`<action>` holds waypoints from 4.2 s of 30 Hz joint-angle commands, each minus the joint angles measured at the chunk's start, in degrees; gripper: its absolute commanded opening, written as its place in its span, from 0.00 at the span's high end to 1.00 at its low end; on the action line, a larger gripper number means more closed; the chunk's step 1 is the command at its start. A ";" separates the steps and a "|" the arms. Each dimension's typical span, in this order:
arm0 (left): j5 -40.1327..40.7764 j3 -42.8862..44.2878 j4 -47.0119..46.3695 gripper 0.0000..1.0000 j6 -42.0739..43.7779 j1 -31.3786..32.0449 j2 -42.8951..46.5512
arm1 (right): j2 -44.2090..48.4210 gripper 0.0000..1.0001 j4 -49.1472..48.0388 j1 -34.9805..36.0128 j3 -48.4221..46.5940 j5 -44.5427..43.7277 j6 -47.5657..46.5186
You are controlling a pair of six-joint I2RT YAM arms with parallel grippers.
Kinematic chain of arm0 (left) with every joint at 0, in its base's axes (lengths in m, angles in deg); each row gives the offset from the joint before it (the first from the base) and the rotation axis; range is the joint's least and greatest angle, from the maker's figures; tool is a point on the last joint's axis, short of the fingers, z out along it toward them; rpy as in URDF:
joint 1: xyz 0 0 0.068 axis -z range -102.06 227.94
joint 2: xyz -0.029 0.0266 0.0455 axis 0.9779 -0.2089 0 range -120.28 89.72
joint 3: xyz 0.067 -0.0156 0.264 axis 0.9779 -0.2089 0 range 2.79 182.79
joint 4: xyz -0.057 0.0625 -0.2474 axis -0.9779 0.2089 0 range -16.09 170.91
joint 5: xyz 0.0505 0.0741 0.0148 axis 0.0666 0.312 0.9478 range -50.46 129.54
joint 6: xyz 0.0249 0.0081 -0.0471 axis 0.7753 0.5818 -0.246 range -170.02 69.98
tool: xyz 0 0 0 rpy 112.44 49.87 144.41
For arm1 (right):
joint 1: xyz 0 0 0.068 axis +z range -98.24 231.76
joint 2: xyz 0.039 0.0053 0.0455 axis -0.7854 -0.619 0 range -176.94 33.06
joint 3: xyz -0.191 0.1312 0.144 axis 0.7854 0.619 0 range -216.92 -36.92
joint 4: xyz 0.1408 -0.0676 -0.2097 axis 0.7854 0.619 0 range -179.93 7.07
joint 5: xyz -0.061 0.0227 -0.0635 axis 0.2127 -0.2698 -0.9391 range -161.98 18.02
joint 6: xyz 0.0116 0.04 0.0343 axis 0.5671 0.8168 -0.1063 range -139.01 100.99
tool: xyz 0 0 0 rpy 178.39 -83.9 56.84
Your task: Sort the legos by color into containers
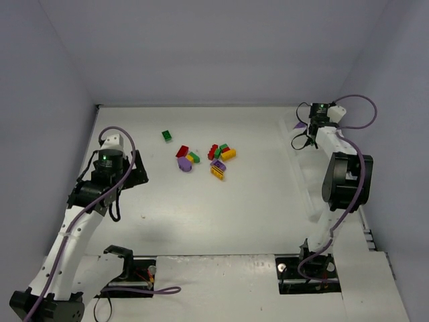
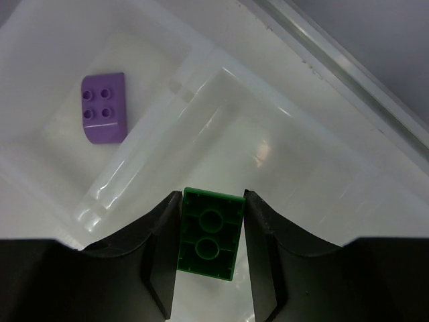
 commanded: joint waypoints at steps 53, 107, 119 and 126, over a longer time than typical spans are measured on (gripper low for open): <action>-7.58 5.21 -4.87 0.19 -1.78 -0.23 -8.43 | 2.46 0.42 -11.33 39.66 10.27 38.46 -29.10; -7.05 4.33 -4.78 0.19 -2.22 -0.05 -5.79 | 30.48 0.88 1.24 -0.23 28.98 0.32 3.33; -7.05 4.24 -4.34 0.19 -1.87 0.56 -5.44 | 30.22 0.45 -2.35 3.88 26.09 7.94 -3.59; -7.05 4.68 -4.52 0.19 -1.34 1.09 -6.14 | 26.02 0.37 -13.96 19.15 23.90 32.02 -22.67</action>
